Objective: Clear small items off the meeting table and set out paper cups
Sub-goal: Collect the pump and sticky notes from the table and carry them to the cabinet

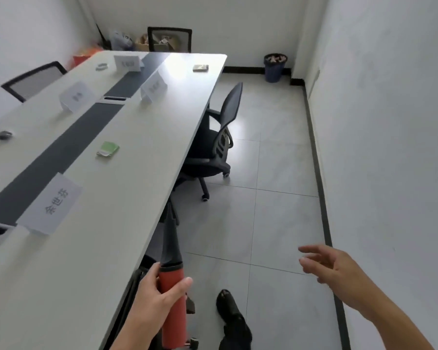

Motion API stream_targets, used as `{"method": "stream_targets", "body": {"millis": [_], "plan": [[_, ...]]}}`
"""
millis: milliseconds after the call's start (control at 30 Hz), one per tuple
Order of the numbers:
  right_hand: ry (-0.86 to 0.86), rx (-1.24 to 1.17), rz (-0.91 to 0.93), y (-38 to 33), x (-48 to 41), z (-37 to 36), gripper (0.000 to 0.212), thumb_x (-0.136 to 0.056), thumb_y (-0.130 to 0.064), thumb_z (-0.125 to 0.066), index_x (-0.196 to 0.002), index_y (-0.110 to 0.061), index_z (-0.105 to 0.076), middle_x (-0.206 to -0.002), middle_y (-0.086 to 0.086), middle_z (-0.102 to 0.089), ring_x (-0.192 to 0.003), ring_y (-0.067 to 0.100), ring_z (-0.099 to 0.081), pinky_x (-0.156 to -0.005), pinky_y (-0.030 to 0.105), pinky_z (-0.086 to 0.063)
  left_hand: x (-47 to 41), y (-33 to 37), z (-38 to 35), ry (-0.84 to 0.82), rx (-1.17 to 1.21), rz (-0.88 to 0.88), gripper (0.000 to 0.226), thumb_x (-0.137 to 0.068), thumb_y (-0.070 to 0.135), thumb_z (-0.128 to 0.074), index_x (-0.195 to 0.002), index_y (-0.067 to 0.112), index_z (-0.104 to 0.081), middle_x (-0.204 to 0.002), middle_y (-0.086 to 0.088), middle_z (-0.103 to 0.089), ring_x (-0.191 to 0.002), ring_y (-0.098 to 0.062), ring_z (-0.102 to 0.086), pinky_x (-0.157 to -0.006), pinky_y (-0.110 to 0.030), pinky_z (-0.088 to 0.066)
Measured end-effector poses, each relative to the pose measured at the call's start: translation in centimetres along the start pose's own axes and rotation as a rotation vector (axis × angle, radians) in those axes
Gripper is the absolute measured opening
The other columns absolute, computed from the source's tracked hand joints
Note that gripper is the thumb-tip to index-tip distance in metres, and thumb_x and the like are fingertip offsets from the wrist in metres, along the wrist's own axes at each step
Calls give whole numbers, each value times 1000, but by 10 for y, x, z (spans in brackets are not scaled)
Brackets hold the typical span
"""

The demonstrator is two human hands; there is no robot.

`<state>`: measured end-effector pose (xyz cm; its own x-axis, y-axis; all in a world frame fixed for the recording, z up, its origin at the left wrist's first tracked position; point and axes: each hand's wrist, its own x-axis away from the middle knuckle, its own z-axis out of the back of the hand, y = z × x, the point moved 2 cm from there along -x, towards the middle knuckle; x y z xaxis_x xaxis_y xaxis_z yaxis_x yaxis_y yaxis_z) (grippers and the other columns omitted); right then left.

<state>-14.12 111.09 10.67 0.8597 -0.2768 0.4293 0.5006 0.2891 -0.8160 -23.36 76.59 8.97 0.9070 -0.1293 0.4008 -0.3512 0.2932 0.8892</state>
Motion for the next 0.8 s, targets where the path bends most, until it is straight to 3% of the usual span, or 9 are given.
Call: {"method": "stream_targets", "body": {"millis": [200, 333, 433, 600, 800], "plan": [[-119, 52, -30, -50, -111, 0, 19, -88, -27, -70, -107, -30, -69, -91, -2, -75, -80, 7, -72, -65, 18, -52, -99, 50, 19, 158, 39, -7, 25, -75, 13, -82, -90, 11, -61, -79, -22, -70, -62, -32, -72, -56, -43, -61], [-128, 116, 30, -99, -186, 9, 17, -88, -26, -69, -104, -33, -68, -92, -5, -75, -83, 6, -71, -67, 17, -49, -163, 103, 25, 181, 33, -50, 26, -75, 20, -82, -91, 21, -62, -85, -13, -70, -71, -31, -73, -63, -37, -59], [-144, 129, 52, -131, -241, 10, 16, -88, -24, -70, -102, -32, -70, -87, -4, -77, -81, 10, -72, -68, 24, -52, -199, 131, 29, 175, 73, -72, 22, -68, 30, -82, -81, 31, -64, -78, -6, -71, -67, -24, -73, -58, -28, -57], [-308, 210, 82, -174, -350, -13, 15, -86, -27, -72, -101, -31, -71, -88, -5, -76, -77, 3, -71, -68, 22, -47, -253, 134, 52, 374, 153, 46, 24, -77, 11, -80, -92, 15, -62, -79, -14, -69, -61, -25, -71, -52, -26, -56], [-497, 354, 183, -250, -489, -56, 16, -86, -32, -71, -102, -33, -70, -89, -8, -76, -77, 1, -70, -69, 24, -48, -304, 141, 74, 602, 240, 184, 25, -77, 14, -79, -96, 16, -62, -86, -17, -71, -76, -36, -72, -65, -37, -58]]}}
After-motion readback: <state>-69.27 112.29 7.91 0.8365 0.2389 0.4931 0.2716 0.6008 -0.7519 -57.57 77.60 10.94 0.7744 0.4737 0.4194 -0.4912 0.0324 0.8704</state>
